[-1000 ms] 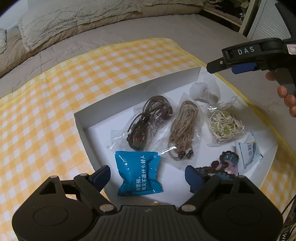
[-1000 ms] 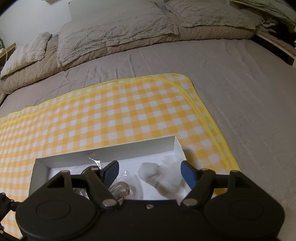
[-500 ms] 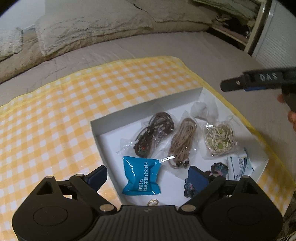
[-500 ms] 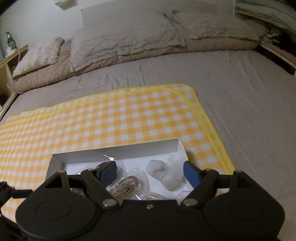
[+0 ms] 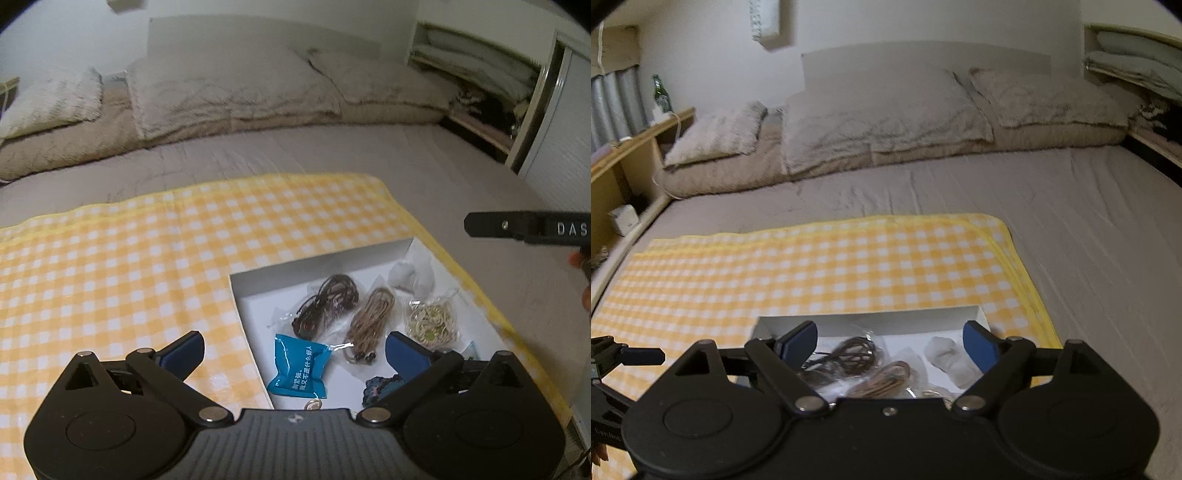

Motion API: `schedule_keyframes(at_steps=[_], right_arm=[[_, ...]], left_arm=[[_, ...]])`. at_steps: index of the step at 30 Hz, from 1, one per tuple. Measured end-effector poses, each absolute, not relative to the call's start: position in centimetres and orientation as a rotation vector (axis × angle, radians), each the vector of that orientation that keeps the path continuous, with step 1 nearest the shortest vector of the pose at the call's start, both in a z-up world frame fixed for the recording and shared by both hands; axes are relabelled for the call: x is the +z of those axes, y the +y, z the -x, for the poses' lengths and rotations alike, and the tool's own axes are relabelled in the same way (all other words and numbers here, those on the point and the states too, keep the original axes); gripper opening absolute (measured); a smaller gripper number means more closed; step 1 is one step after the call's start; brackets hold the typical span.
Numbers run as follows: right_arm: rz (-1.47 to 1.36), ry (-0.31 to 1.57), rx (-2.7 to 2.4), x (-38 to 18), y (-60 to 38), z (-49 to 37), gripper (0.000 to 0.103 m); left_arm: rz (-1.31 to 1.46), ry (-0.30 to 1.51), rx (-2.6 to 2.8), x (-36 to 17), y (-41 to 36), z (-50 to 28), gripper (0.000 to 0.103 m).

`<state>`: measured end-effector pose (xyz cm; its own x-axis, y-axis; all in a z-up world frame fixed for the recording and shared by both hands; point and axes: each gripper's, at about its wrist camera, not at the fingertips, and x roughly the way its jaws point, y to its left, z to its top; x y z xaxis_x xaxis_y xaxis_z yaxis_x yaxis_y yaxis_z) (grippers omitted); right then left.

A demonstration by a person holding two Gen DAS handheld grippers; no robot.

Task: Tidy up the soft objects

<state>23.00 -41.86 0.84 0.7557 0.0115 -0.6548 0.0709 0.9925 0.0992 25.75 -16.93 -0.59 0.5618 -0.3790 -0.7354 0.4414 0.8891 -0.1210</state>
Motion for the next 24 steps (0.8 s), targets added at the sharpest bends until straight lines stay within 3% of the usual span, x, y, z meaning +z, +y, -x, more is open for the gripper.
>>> schedule_keyframes(at_steps=[9,24], right_arm=[[-0.094,0.621,0.015,3.6,-39.4,-19.5,0.103],[-0.034,0.476,0.026,6.0,-36.8,-11.5,0.103]], left_arm=[[-0.070,0.737,-0.413,2.7,-15.0,-22.2,0.103],[-0.068,0.525,-0.291,6.4,-12.5,-14.2,0.103]])
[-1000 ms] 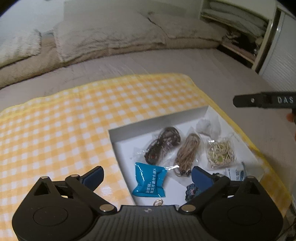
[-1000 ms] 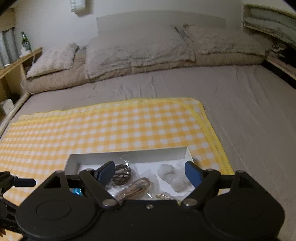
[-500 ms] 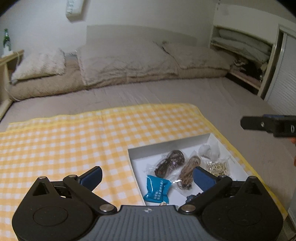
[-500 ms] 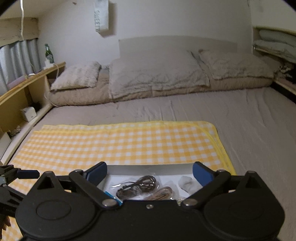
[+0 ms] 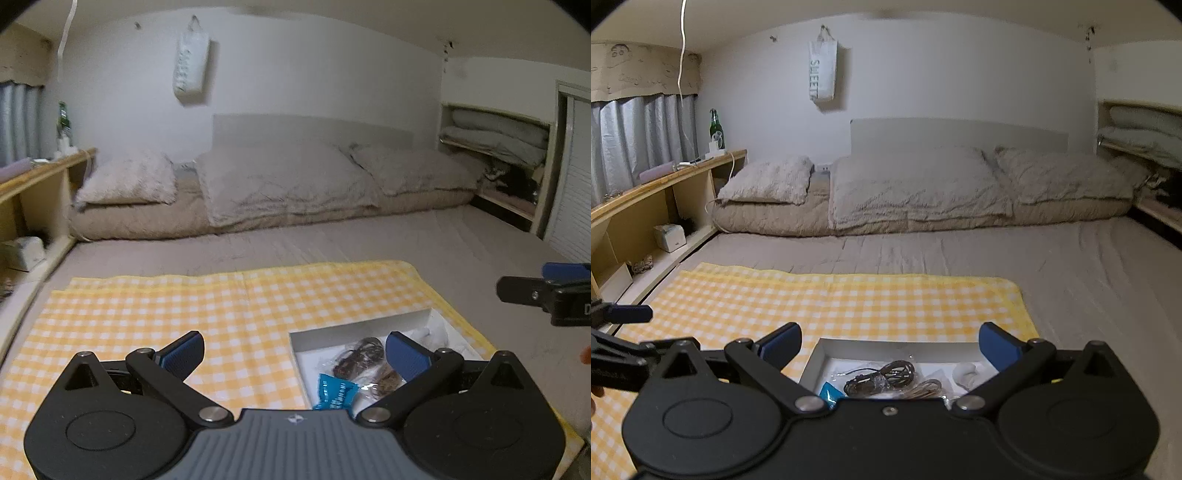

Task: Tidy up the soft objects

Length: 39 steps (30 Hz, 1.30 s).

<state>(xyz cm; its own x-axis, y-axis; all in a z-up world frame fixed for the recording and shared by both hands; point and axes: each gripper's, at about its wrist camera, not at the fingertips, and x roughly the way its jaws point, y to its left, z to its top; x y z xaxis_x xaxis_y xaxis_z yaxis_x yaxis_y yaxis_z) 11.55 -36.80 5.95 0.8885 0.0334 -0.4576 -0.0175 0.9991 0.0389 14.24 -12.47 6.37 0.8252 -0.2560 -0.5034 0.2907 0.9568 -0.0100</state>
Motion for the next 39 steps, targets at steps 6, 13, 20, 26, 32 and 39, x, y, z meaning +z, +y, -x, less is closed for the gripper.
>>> schedule_keyframes(at_steps=[6,13,20,26,32,39], right_arm=[[-0.011,0.430,0.017,6.1,-35.5,-8.7,0.103],[0.000,0.390,0.010,5.5,-34.5,-5.6,0.103],[0.021,0.376,0.000,4.0,-33.4,-2.8,0.103],[0.029,0.343,-0.006,3.3,-33.1,-0.9,0.103],[0.031,0.338,-0.011,2.4,-32.4,0.5,0.103],[0.054,0.331,-0.044,1.2,-31.6,2.0,0.103]], left_arm=[[-0.077,0.488,-0.261,6.0,-11.3,-11.9,0.103],[-0.066,0.456,-0.285,6.0,-10.1,-9.4,0.103],[-0.061,0.425,-0.284,5.4,-9.1,-7.0,0.103],[-0.042,0.440,-0.265,4.5,-8.5,-5.7,0.103],[-0.056,0.444,-0.256,3.7,-8.5,-4.6,0.103],[-0.046,0.461,-0.253,3.0,-8.0,-3.8,0.103]])
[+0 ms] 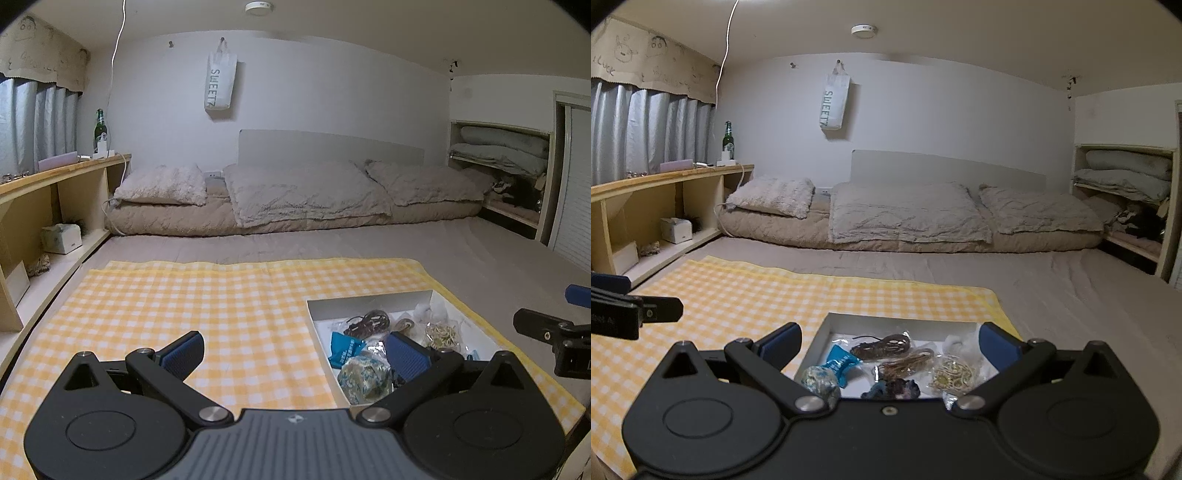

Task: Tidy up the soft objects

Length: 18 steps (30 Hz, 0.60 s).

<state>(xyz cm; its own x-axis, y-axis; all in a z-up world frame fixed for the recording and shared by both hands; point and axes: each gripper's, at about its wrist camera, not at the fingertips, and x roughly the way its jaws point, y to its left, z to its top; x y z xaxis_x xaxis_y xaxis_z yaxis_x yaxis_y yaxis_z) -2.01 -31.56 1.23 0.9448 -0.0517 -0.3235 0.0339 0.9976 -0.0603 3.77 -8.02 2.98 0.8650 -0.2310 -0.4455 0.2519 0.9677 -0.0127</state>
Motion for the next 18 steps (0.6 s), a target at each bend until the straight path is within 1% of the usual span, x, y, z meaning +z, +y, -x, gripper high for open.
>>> schedule_keyframes(at_steps=[18], right_arm=[[0.043,0.335,-0.060,0.65,-31.79,3.04,0.103]], left_arm=[[-0.067,0.484,-0.255,2.36,-7.98,-3.34,0.103]])
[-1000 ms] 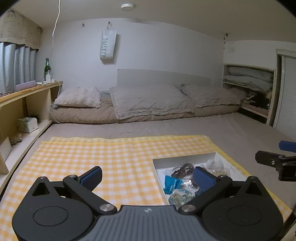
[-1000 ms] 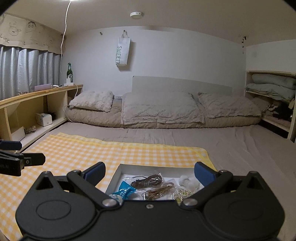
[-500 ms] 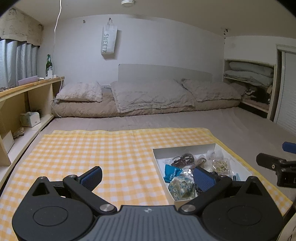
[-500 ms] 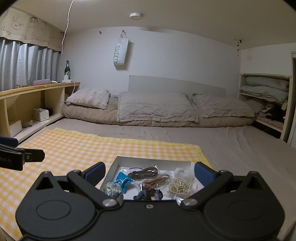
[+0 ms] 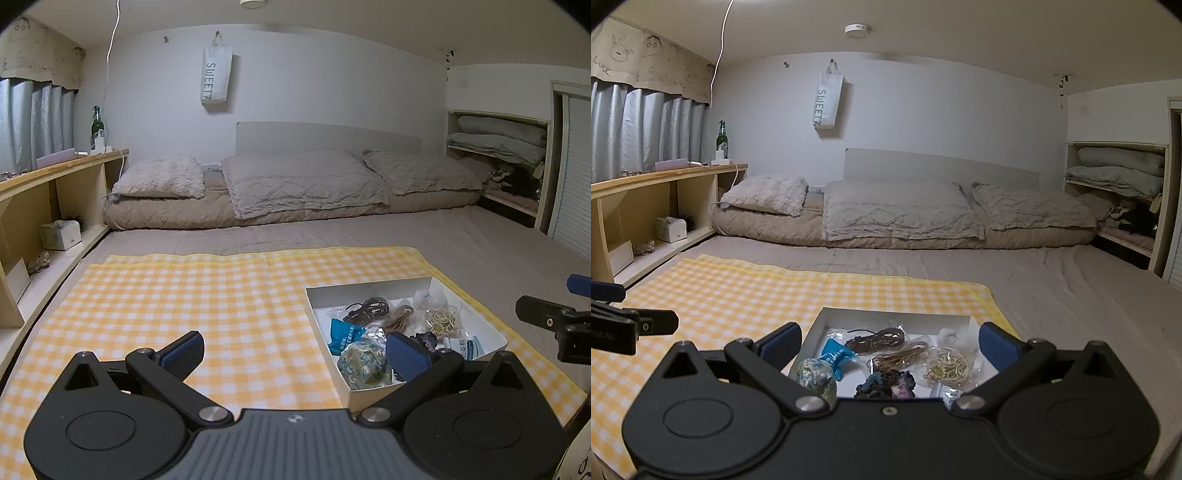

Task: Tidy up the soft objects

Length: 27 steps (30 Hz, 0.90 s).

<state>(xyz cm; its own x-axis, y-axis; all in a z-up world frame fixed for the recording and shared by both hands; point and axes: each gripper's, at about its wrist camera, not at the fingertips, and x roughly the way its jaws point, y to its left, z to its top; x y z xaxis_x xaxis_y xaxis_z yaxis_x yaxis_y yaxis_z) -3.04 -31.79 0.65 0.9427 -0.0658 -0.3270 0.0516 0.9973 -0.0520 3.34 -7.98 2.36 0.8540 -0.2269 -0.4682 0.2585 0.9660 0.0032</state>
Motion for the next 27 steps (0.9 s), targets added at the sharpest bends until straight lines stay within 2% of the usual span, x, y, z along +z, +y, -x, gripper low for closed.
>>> schedule_keyframes(at_steps=[27], right_arm=[[0.056,0.342,-0.045,0.73,-31.56,3.00,0.103]], left_arm=[[-0.074,0.487,-0.260,2.54,-7.68,-3.32,0.103]])
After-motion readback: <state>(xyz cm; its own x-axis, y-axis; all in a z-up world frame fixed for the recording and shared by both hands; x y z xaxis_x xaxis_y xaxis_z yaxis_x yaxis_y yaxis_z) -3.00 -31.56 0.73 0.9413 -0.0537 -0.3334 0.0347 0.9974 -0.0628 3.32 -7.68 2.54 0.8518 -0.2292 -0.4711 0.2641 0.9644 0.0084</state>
